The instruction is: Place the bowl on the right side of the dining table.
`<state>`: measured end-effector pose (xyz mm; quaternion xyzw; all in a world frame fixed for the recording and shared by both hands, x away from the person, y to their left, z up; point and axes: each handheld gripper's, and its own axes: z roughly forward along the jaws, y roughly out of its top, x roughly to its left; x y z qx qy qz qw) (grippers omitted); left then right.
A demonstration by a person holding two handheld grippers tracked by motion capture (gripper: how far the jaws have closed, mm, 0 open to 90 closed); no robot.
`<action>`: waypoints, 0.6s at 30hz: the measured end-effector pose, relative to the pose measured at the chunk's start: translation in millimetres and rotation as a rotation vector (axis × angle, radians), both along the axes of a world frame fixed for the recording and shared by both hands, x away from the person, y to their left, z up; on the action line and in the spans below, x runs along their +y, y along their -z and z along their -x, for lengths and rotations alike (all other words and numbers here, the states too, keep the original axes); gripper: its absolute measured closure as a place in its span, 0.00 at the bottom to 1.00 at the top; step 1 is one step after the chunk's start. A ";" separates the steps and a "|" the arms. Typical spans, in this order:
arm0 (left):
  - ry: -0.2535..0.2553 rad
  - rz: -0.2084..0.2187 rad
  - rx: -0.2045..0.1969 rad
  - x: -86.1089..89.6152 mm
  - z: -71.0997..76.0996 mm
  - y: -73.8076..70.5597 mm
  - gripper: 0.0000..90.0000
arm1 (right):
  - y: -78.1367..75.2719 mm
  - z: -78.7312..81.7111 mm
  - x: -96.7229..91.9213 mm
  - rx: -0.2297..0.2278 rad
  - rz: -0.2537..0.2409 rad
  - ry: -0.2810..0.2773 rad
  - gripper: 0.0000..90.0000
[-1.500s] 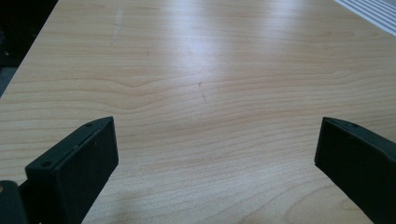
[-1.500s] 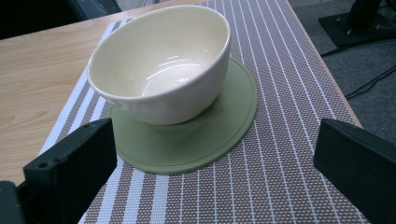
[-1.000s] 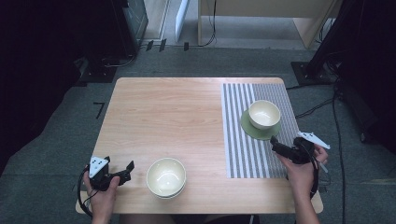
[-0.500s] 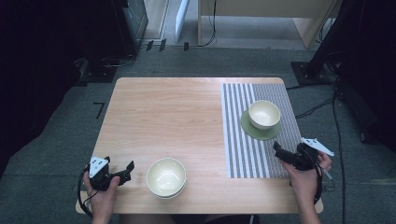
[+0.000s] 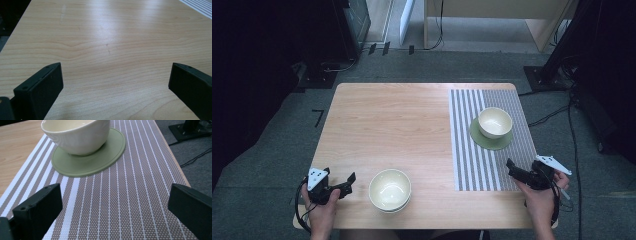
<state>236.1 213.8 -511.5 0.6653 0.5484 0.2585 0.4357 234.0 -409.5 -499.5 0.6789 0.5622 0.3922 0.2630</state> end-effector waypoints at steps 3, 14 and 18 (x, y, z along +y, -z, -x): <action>0.000 -0.002 0.000 -0.2 0.1 0.0 0.00 | 1.9 3.1 -2.4 -0.003 0.003 0.001 0.00; 0.000 0.000 -0.001 -0.1 0.1 0.0 0.00 | 8.8 14.6 -12.6 0.025 0.004 0.013 0.00; 0.000 0.000 0.000 0.0 0.0 0.0 0.00 | 12.2 18.3 -16.8 0.041 0.016 0.019 0.00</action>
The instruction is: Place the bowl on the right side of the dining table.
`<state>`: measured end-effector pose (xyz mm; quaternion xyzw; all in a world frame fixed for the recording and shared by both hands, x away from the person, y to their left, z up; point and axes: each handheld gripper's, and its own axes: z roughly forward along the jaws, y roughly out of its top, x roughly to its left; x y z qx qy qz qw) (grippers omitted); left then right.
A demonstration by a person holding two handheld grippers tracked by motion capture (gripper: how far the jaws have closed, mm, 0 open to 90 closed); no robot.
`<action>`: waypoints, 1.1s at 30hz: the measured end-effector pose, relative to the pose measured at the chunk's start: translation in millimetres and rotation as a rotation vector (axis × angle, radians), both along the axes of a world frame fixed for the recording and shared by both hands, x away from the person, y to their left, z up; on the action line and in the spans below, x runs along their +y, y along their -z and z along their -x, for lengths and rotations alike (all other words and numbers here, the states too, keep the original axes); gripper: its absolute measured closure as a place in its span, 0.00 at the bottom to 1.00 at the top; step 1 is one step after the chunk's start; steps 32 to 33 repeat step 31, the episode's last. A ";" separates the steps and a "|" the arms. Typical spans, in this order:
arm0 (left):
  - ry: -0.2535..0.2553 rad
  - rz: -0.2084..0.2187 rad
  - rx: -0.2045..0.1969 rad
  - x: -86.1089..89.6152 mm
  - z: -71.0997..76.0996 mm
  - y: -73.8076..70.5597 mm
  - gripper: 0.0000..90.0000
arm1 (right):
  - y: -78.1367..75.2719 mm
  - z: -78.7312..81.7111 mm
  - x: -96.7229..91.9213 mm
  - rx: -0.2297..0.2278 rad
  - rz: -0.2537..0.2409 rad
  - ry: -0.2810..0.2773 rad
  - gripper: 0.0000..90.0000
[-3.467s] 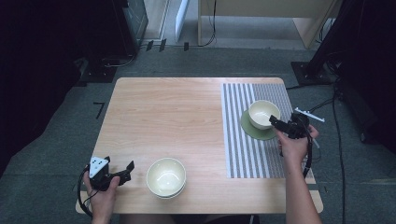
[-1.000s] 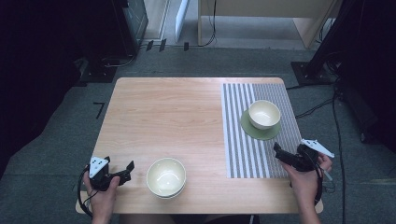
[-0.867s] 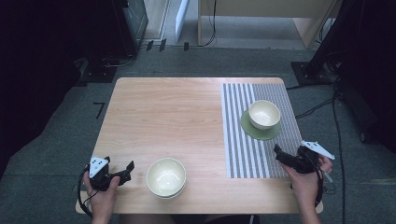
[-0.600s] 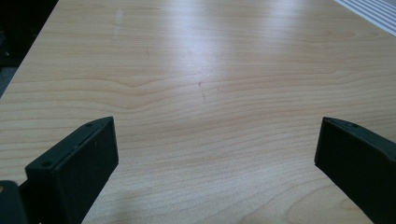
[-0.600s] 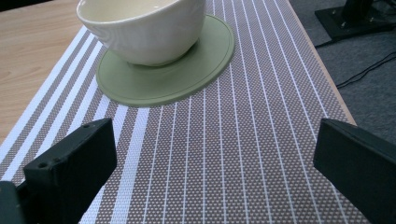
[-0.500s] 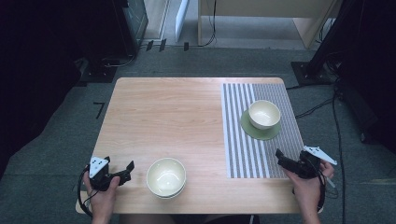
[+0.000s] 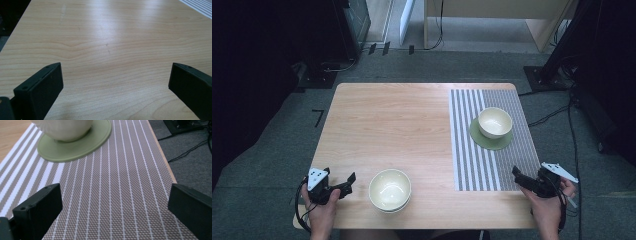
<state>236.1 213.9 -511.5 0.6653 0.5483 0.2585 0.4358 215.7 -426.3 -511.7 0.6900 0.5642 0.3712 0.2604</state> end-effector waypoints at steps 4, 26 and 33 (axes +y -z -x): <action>0.000 0.000 0.000 -0.1 0.1 0.0 0.00 | 3.5 3.5 -4.5 0.012 0.004 0.009 0.00; 0.000 0.004 0.002 0.8 0.1 -0.1 0.00 | 12.8 11.3 -8.0 0.087 0.050 0.019 0.00; 0.000 0.002 0.004 0.5 -0.4 -0.2 0.00 | 12.8 13.2 -13.1 0.067 -0.004 0.017 0.00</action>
